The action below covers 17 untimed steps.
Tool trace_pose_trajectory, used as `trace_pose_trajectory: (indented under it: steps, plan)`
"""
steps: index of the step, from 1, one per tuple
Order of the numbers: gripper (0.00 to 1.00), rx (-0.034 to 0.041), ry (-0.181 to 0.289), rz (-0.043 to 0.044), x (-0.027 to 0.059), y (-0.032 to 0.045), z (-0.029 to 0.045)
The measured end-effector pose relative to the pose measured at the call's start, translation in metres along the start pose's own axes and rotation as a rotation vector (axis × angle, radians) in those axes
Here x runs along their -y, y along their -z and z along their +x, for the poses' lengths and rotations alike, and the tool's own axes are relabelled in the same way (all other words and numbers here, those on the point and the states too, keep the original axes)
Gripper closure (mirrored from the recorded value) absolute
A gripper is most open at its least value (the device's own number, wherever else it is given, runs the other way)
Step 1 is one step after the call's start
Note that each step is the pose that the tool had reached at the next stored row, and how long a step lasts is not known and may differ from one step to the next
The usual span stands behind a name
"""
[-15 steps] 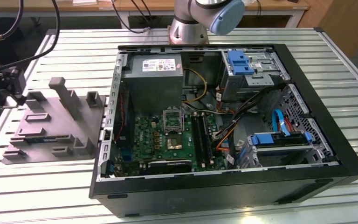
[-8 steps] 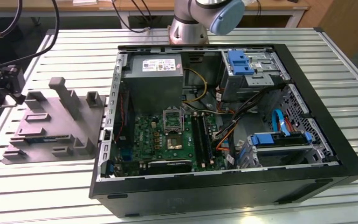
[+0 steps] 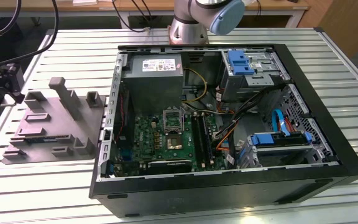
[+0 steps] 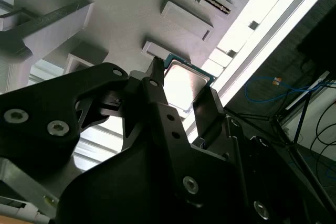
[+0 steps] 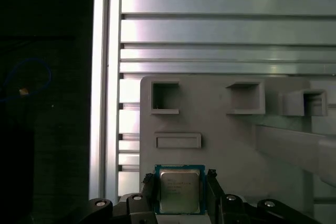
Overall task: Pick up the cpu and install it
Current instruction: 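Pick up the cpu and move it towards the insertion slot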
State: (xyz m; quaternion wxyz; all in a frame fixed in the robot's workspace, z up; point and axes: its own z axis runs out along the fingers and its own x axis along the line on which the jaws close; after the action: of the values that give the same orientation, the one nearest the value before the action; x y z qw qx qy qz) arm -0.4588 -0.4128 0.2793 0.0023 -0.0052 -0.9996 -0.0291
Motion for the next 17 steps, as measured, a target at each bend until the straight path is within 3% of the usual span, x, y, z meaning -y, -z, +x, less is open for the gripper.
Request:
trace_pose_trajectory:
  steps: [17]
  plan:
    - [0.53, 0.0000, 0.000, 0.0000, -0.0004, 0.0067, 0.0000]
